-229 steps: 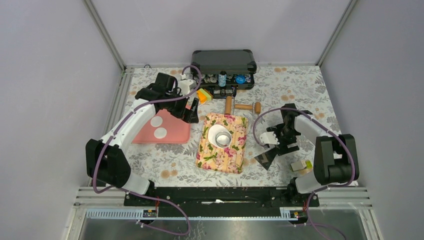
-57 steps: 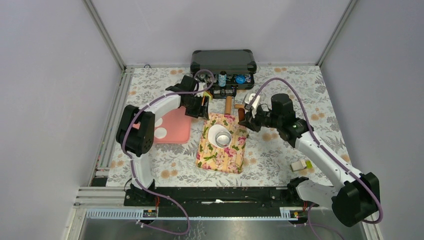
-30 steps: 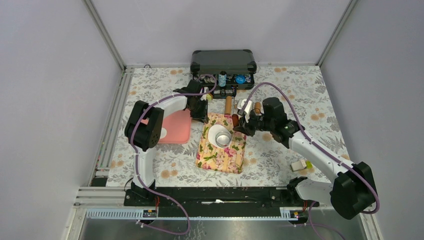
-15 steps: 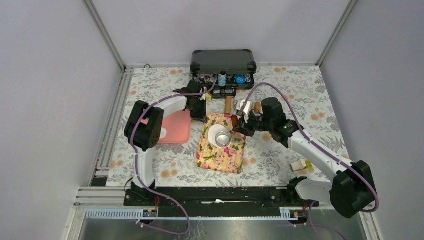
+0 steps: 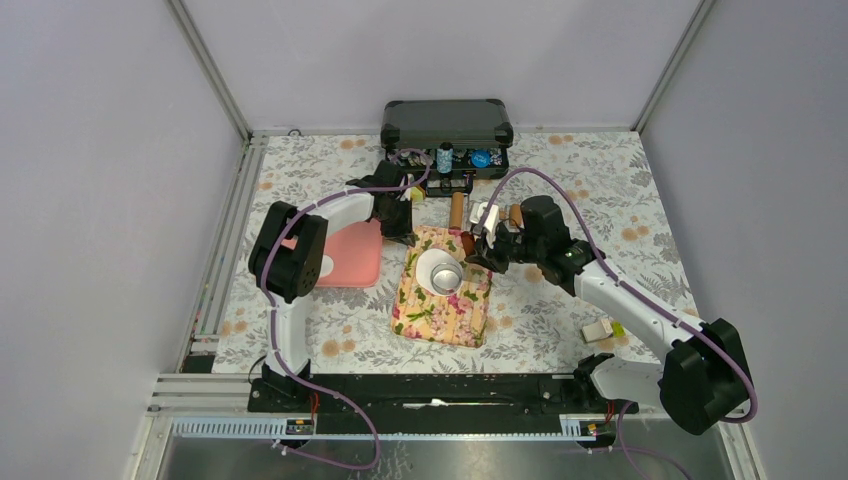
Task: Roll out the dumpling wrappers from the dough
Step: Remove the dumpling wrapper from the work surface.
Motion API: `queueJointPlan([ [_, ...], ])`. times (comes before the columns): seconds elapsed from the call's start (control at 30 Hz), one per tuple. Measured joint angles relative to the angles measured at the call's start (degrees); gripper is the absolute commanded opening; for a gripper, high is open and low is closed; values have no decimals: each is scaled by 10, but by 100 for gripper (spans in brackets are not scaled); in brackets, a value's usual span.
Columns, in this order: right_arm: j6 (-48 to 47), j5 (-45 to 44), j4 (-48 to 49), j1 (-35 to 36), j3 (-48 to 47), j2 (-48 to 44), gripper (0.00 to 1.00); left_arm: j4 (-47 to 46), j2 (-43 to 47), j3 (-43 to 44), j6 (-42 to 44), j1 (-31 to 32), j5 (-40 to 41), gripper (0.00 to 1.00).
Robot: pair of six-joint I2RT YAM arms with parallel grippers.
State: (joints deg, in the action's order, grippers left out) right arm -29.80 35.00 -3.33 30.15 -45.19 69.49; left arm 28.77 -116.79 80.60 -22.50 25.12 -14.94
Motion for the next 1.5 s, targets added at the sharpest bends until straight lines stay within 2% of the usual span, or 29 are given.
queueJointPlan([
  [0.47,-2,-21,30,2,-14,31,0,-5,1,0,11,10,14,0],
  [1.0,-34,-110,51,5,-86,120,0,-17,1,-1,15,17,18,0],
  [1.2,-56,-124,-5,5,-106,117,0,-20,1,-2,15,21,19,0],
  [1.5,-93,-130,-143,5,-139,78,0,-21,1,-2,15,22,21,0],
])
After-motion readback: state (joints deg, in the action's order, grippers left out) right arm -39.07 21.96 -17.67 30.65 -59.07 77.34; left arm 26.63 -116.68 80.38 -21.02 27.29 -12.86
